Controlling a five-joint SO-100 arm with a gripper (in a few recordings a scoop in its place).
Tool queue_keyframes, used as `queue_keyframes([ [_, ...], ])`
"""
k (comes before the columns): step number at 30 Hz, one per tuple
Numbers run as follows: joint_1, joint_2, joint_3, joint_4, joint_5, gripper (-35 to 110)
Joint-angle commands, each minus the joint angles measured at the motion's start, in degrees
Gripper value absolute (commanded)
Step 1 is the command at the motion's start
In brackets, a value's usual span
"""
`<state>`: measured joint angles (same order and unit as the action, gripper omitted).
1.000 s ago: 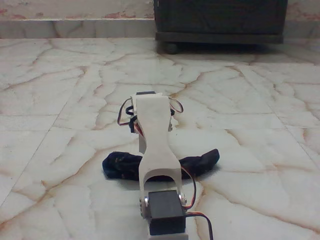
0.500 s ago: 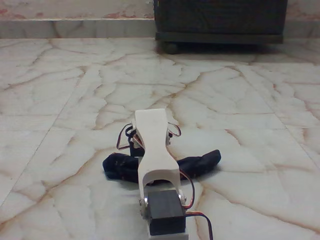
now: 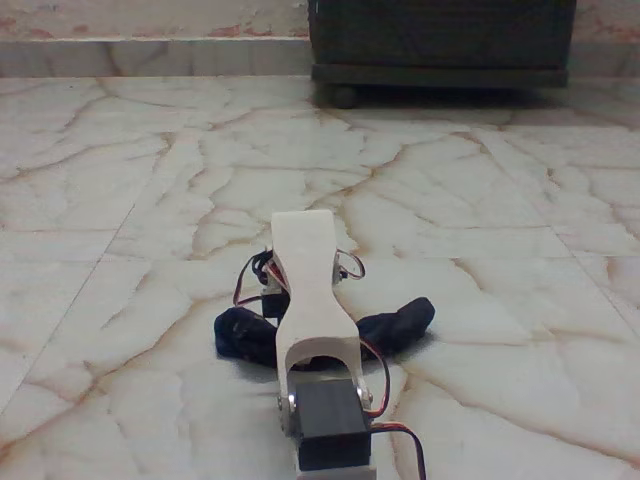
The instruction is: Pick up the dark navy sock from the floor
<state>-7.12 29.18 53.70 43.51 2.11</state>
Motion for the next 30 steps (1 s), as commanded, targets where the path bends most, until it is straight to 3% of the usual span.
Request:
queue_keyframes([
  [1,0.97,9.93,10.72,-2.99,-0.35,0],
  [5,1.49,22.68,25.93,-9.40,-2.37,0],
  [13,3.60,40.17,37.35,-8.70,-8.17,0],
  [16,4.13,59.33,62.67,-28.30,-13.36,0],
  [23,7.03,80.95,87.71,-35.77,-29.97,0],
  [30,11.60,94.66,103.01,-51.86,-46.49,0],
])
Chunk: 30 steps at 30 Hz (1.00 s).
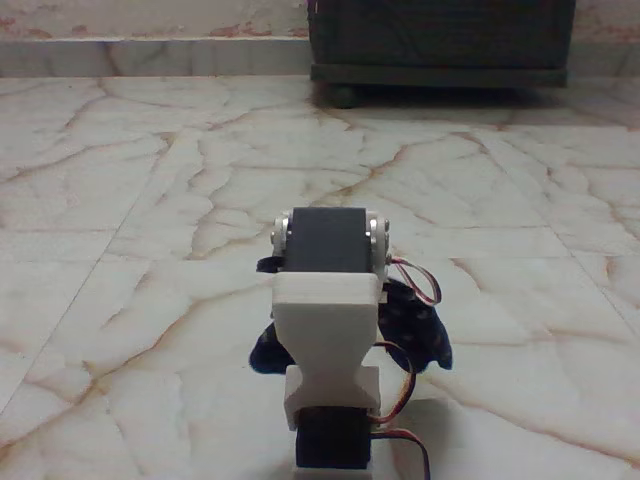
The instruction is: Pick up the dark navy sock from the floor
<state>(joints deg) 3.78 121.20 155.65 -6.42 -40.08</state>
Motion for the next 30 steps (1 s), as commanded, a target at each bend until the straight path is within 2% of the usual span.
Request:
queue_keyframes([
  [1,1.41,2.64,1.14,-3.43,-6.77,0],
  [3,2.20,4.66,5.19,-11.78,-12.74,0],
  [10,3.60,8.44,11.43,-28.21,-29.36,0],
  [16,2.64,10.11,18.19,-36.39,-43.68,0],
  [18,1.14,11.78,19.25,-37.18,-44.38,0],
  [22,1.76,15.03,20.92,-37.53,-58.62,0],
  [26,2.11,16.26,20.92,-36.65,-62.40,0],
  [30,2.02,16.26,20.92,-36.91,-60.38,0],
])
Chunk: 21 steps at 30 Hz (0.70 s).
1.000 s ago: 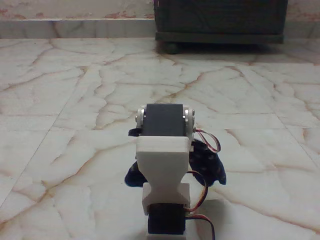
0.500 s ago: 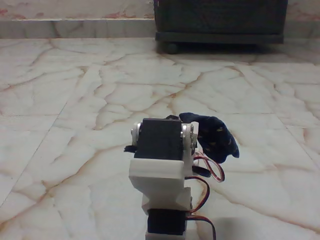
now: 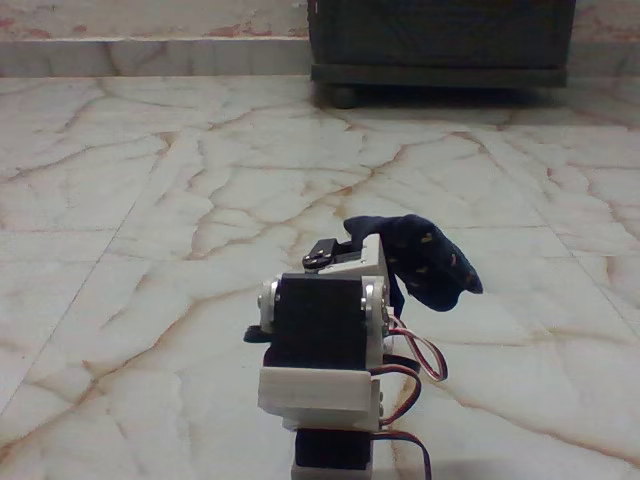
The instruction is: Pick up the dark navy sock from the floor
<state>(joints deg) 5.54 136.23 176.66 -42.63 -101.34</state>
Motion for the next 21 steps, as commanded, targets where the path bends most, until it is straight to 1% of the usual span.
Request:
queue_keyframes([
  [1,0.26,1.14,-0.09,-0.70,3.08,0],
  [4,0.18,1.23,-0.09,-0.88,9.14,0],
  [5,0.26,1.23,-0.09,-1.05,9.76,0],
  [21,0.35,1.14,-0.09,0.44,10.02,0],
])
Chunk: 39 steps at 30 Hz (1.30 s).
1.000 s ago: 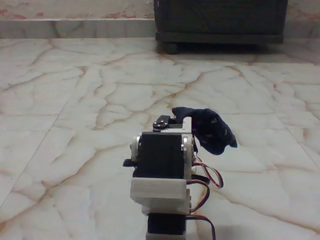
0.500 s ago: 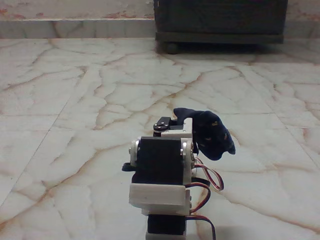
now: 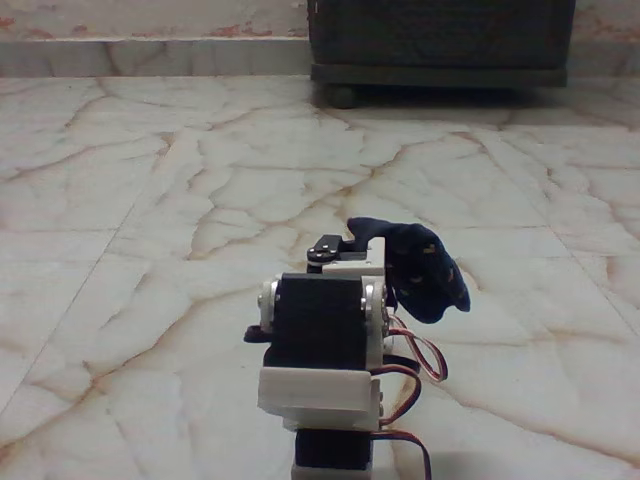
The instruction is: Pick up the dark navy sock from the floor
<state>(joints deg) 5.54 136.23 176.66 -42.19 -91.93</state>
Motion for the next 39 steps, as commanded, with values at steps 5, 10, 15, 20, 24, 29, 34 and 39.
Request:
queue_keyframes([
  [5,0.35,1.14,-0.09,0.09,0.70,0],
  [10,0.26,1.14,-0.09,0.18,0.79,0],
  [15,0.26,1.14,-0.09,0.09,0.79,0],
  [20,0.18,1.14,-0.09,0.18,0.88,0],
  [24,0.09,1.14,-0.09,0.18,0.97,0],
  [29,0.00,1.14,-0.09,0.35,0.97,0],
  [34,0.00,1.14,0.00,0.35,1.14,0],
  [39,-0.09,1.14,-0.09,0.88,0.88,0],
])
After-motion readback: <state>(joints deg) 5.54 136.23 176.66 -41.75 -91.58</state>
